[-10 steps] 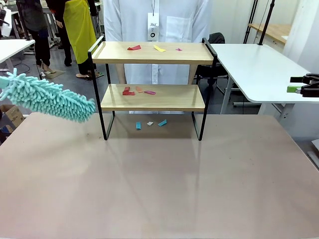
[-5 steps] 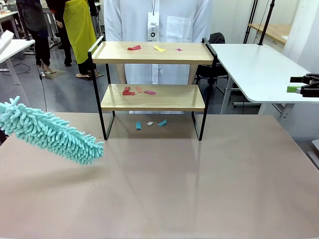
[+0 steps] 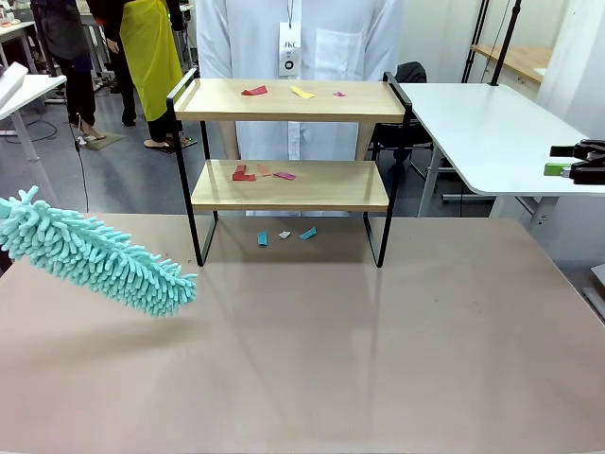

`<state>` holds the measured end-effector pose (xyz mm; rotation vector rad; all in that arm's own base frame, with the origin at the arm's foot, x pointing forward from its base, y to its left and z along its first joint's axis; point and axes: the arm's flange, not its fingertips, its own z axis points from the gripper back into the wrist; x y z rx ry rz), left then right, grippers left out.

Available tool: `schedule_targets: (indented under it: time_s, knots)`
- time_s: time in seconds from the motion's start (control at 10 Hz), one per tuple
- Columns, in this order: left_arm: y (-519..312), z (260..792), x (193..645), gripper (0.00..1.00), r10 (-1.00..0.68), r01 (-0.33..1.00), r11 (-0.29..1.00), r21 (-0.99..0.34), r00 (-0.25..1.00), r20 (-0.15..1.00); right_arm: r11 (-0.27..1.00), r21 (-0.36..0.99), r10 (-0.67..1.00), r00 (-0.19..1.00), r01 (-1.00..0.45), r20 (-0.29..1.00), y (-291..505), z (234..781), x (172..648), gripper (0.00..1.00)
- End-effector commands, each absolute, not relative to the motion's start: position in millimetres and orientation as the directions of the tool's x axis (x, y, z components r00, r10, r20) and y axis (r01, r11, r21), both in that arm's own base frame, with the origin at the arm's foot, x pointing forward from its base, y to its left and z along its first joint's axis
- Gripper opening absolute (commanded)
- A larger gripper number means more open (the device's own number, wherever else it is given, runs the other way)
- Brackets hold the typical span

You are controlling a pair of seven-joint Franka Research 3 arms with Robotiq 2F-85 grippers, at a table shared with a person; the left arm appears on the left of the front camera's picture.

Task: Clean the shelf.
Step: Clean the specific section of the Shelf indicated by the human with the Duster.

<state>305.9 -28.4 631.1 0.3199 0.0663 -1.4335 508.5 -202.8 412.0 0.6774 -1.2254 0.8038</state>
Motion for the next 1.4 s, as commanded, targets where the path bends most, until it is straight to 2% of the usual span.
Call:
schedule_targets:
  time_s: [0.0,1.3]
  knots:
    - [-27.8,633.3,306.4,0.13,-0.961,0.977,0.109,0.181,0.150,-0.230,0.563,0.019,0.165,0.135,-0.826,0.977,-201.2,414.6,510.0,1.00]
    - [-27.8,633.3,306.4,0.13,-0.961,0.977,0.109,0.181,0.150,-0.230,0.563,0.019,0.165,0.135,-0.826,0.977,-201.2,414.6,510.0,1.00]
